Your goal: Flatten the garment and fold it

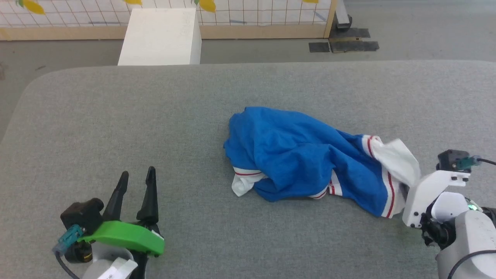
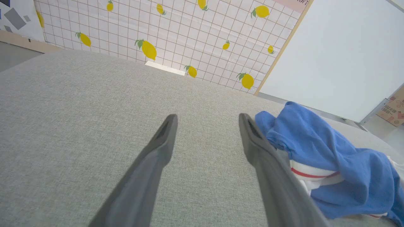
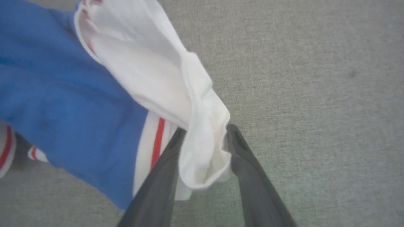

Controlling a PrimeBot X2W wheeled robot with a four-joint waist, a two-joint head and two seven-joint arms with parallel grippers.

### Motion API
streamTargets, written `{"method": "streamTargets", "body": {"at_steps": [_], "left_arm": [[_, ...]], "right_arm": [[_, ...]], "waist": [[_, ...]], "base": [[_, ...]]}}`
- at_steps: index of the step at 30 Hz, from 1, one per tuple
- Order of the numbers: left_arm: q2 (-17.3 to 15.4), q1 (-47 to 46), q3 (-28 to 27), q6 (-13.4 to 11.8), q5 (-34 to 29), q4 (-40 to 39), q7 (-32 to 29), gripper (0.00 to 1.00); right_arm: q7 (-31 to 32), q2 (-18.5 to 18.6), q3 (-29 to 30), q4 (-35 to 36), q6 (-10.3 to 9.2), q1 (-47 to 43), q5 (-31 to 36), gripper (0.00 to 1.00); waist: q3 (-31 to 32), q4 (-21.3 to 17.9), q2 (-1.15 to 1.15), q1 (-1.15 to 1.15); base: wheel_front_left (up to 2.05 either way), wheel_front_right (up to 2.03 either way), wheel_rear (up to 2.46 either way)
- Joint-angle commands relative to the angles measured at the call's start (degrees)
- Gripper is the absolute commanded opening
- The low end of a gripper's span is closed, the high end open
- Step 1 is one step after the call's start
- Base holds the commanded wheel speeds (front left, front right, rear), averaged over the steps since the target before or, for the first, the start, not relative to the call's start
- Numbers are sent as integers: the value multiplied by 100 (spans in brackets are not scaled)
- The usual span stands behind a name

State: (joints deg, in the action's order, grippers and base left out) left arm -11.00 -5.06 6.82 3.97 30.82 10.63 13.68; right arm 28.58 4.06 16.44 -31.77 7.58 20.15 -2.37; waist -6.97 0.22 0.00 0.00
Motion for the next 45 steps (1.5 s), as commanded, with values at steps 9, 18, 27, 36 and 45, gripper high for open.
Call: {"method": "streamTargets", "body": {"at_steps": [9,18,27,36,45], "left_arm": [[-30,275,50,-90,57,21,-37,100],[-18,446,77,-164,97,-38,-62,100],[74,245,260,-154,180,-25,-341,100],[388,-1421,1156,-33,206,614,-2168,100],[305,-2761,1851,-541,-70,1799,-4905,100]], "right_arm": [[-1381,-90,-35,1643,-9,-326,-440,100],[-2444,-115,26,2511,-9,-1112,-612,100],[-2435,-117,-127,2566,-9,-1233,-768,100],[-2339,-118,-264,2508,-9,-996,-734,100],[-2455,-118,-335,2368,-9,-825,-787,100]], "waist": [[394,-78,0,0],[603,-125,0,0],[535,-263,0,0],[202,-386,0,0],[-141,-665,0,0]], "base": [[0,0,0],[0,0,0],[0,0,0],[0,0,0],[0,0,0]]}}
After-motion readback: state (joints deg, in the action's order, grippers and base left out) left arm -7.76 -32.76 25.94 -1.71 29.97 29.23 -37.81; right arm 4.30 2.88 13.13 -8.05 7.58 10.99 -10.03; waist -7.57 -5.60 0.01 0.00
